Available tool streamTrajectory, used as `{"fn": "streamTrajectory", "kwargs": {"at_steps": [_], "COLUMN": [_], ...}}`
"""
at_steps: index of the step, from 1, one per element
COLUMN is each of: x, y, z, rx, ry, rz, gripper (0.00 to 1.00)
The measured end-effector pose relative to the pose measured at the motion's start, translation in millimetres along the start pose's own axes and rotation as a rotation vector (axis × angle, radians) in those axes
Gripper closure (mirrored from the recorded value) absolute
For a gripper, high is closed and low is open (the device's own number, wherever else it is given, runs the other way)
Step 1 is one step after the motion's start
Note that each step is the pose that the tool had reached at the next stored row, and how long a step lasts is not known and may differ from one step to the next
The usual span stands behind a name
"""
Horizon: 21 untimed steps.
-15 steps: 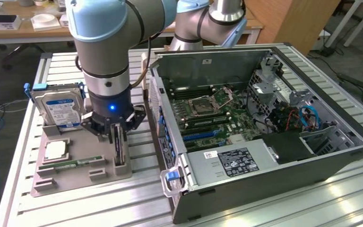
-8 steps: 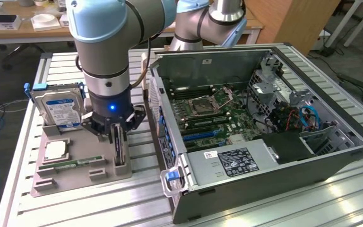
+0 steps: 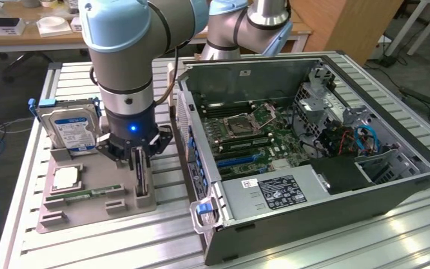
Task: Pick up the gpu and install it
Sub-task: 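Pick up the gpu and move the gpu toward the slot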
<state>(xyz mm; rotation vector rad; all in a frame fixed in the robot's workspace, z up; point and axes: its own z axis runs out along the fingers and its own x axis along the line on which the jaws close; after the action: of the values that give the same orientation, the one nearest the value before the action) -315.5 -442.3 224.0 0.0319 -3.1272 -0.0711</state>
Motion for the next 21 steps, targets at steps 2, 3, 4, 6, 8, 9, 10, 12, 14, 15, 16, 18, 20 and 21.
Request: {"fn": "streamTrajectory", "kwargs": {"at_steps": [2, 3, 4, 6, 8, 9, 10, 12, 14, 15, 16, 18, 20, 21], "x": [0.0, 0.0, 0.0, 0.0, 0.0, 0.0, 0.0, 0.0, 0.0, 0.0, 0.0, 0.0, 0.0, 0.0], "y": [0.0, 0.0, 0.0, 0.0, 0.0, 0.0, 0.0, 0.0, 0.0, 0.0, 0.0, 0.0, 0.0, 0.0], "z": [0.0, 0.0, 0.0, 0.0, 0.0, 0.0, 0.0, 0.0, 0.0, 0.0, 0.0, 0.0, 0.0, 0.0], "rx": [0.0, 0.0, 0.0, -0.0001, 0.0, 0.0, 0.0, 0.0, -0.0001, 0.0, -0.0001, 0.0, 0.0, 0.0], "ry": [-0.0001, 0.0, -0.0001, -0.0001, 0.0, -0.0001, -0.0001, -0.0001, 0.0, 0.0, -0.0001, 0.0, 0.0, -0.0001], "rz": [0.0, 0.0, 0.0, 0.0, 0.0, 0.0, 0.0, 0.0, 0.0, 0.0, 0.0, 0.0, 0.0, 0.0], "gripper": [0.61, 0.59, 0.59, 0.53, 0.53, 0.53, 0.55, 0.55, 0.62, 0.62, 0.62, 0.63, 0.7, 0.7]}}
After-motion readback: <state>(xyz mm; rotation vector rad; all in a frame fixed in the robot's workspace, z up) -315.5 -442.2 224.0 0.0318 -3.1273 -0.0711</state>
